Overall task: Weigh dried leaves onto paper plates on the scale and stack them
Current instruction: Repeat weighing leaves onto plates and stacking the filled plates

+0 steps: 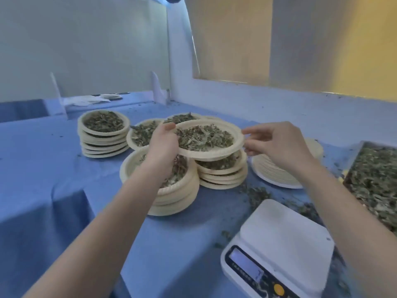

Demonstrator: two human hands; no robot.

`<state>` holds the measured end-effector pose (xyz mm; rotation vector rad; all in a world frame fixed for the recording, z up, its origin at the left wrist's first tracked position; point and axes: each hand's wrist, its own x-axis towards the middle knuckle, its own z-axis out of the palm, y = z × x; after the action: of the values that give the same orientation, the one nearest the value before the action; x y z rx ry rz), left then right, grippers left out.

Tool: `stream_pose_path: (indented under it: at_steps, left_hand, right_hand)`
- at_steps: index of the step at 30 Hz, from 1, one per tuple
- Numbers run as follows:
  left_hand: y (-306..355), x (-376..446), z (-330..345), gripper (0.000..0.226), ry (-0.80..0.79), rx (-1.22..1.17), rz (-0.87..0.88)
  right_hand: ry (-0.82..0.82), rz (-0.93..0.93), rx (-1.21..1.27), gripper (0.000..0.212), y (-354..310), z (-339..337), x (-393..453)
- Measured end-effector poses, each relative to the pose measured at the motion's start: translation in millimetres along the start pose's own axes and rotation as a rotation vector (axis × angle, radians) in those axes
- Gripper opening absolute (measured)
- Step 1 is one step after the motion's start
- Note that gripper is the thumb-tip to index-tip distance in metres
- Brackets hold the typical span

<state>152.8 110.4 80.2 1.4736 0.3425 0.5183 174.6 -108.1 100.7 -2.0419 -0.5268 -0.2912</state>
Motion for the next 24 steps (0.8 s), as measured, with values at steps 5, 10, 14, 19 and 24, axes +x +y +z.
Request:
stream_pose_path:
  at_steps: [5,10,14,19,24]
  left_hand:
    - [19.5,47.1,-37.7,0.043,0.057,0.163,0.085]
    - [20.6,94.3,-46.3,0.049,-0.072,0.382,0.091]
    - [-2.6,118.2,-42.2,0.054,-0.137,0.605,-0.013]
    - [-14.4,127.8,-46.6,0.056,-0.050,0.774,0.009]
    - [9.3,112.8,-36.5,0.054,-0.044,0.882,0.182]
  right_hand:
    - [0.019,-0.062,-0.159,0.036,-29.0,61.5,59.1]
    - [-0.115,-0.026,-0.294,0.036,-24.9,98.8,111.6]
    - [-0.182,0.029,-0.514,0.040,-4.3,111.9,131.5]
    - [-0.133,0.038,-0.479,0.035,8.9,112.8,135.3]
    - [-0.149,0.061,-0.463,0.052,4.8,103.3,129.6]
